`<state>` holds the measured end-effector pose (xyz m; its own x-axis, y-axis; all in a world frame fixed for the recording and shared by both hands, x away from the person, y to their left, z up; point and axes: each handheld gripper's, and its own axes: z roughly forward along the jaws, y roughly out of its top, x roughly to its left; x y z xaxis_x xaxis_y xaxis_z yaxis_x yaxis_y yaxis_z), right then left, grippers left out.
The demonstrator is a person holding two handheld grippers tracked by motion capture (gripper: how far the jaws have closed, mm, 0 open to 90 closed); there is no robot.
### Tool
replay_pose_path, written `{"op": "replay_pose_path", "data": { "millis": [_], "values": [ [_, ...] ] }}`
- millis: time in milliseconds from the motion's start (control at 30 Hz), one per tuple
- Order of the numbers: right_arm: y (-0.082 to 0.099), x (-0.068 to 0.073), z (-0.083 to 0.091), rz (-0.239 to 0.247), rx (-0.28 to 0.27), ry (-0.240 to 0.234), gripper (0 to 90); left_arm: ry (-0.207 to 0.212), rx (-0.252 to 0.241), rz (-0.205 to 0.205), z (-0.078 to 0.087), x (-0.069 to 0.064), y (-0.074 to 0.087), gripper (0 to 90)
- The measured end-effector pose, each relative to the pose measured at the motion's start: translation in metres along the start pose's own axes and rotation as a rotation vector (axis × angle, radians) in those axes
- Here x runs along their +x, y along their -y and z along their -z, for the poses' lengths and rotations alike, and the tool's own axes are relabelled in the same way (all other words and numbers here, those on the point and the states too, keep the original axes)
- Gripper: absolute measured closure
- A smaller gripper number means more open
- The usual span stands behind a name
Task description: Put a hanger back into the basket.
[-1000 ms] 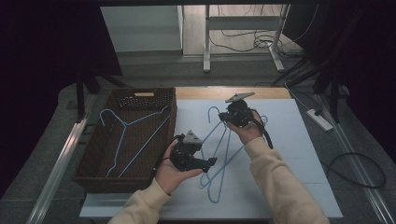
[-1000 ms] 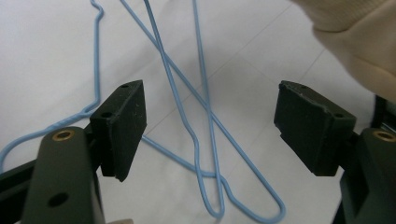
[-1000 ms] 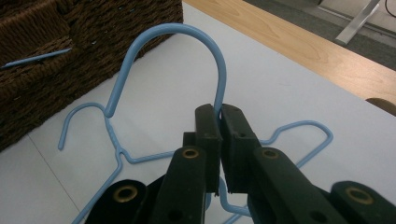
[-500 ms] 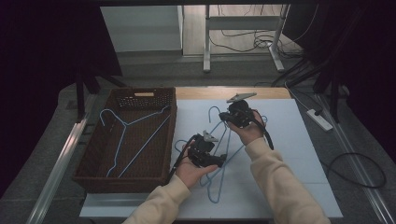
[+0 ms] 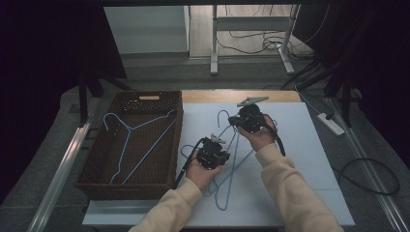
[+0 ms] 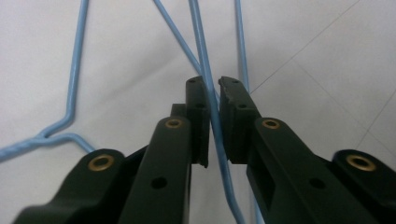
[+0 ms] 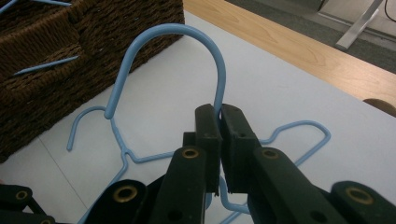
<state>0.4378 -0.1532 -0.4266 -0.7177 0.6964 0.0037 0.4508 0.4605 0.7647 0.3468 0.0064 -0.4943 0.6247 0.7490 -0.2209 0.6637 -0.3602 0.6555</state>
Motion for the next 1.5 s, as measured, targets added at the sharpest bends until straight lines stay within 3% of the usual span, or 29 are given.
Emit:
{"op": "replay_pose_path", "data": {
  "millis": [233,333,400,467,533,567,733,800,1033,1300,1500],
  "values": [
    [0.003,-0.006,0.004,-0.032,-0.013,-0.005,86.7,0.029,-0.013,0.051,0.002,0.008,0.0,86.6],
    [0.004,-0.007,0.009,-0.038,-0.03,-0.005,85.6,0.041,-0.045,0.064,0.004,0.007,0.0,86.8],
    [0.004,-0.008,0.012,-0.042,-0.039,-0.005,79.0,0.047,-0.06,0.064,0.006,0.007,0.0,86.8],
    [0.005,-0.009,0.017,-0.057,-0.056,-0.001,66.5,0.059,-0.079,0.077,0.009,0.006,-0.001,86.9],
    [0.008,-0.011,0.025,-0.085,-0.084,0.01,57.5,0.065,-0.091,0.081,0.012,0.006,-0.001,86.9],
    [0.012,-0.013,0.033,-0.109,-0.114,0.012,48.9,0.071,-0.1,0.085,0.013,0.006,-0.001,86.9],
    [0.024,-0.018,0.055,-0.155,-0.182,0.006,40.5,0.095,-0.141,0.102,0.021,0.005,-0.002,86.9],
    [0.035,-0.018,0.071,-0.167,-0.212,-0.003,38.4,0.099,-0.145,0.103,0.022,0.004,-0.003,86.9],
    [0.065,-0.013,0.099,-0.149,-0.231,-0.01,36.7,0.115,-0.18,0.087,0.036,-0.004,-0.008,86.9],
    [0.094,-0.009,0.117,-0.17,-0.263,-0.004,36.6,0.122,-0.211,0.058,0.055,-0.01,-0.017,87.0],
    [0.118,-0.01,0.125,-0.18,-0.238,-0.003,36.4,0.133,-0.228,0.042,0.074,-0.013,-0.022,87.0]
  ]
}}
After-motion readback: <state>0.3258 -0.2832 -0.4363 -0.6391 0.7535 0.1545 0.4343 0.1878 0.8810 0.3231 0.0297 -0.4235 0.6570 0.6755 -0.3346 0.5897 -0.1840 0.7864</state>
